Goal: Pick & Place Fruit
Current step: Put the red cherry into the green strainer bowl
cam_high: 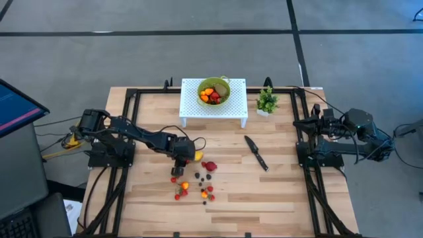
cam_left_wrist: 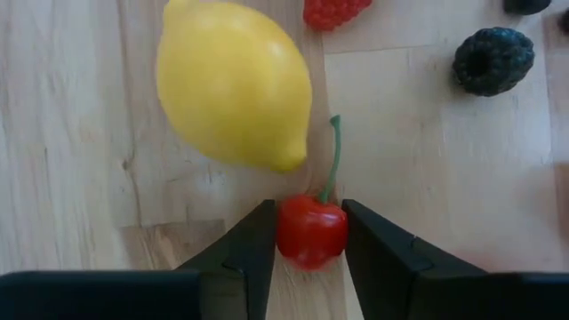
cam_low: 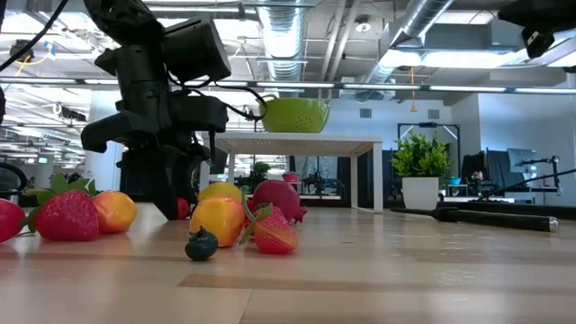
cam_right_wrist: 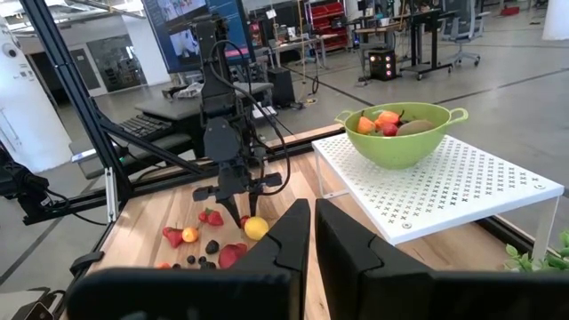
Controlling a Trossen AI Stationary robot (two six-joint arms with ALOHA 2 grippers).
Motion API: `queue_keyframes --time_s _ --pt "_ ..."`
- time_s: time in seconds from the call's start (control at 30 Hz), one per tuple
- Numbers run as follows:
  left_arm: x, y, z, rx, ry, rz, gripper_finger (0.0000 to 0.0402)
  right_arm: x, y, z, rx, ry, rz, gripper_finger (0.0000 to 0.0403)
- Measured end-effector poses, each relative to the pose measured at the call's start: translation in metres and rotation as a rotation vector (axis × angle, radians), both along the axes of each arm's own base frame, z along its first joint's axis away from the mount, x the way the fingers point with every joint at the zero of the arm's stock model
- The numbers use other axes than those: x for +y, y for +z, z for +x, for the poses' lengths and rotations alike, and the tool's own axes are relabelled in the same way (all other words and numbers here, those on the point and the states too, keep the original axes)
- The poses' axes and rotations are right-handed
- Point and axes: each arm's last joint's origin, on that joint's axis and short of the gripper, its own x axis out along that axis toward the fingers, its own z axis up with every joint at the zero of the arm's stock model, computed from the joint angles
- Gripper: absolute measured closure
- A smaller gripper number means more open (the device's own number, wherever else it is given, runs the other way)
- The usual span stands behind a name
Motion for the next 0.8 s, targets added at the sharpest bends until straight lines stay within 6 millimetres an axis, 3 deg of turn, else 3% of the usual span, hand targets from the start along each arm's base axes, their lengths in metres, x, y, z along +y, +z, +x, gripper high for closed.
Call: queue_keyframes --time_s 0.13,0.3,0.8 --pt "-0.003 0.008 -0.005 -0.014 -0.03 -0.065 0.028 0.0 0.0 0.0 0.0 0.0 0.0 0.0386" --pt "-0.004 0.037 -0.005 -0.156 -0.017 -0.117 0.029 0.0 0.0 0.0 0.0 0.0 0.0 0.0386" --pt "-0.001 0.121 -0.003 -0.756 -0.017 -0.17 0.029 0.0 0.0 0.0 0.0 0.0 0.0 0.0386"
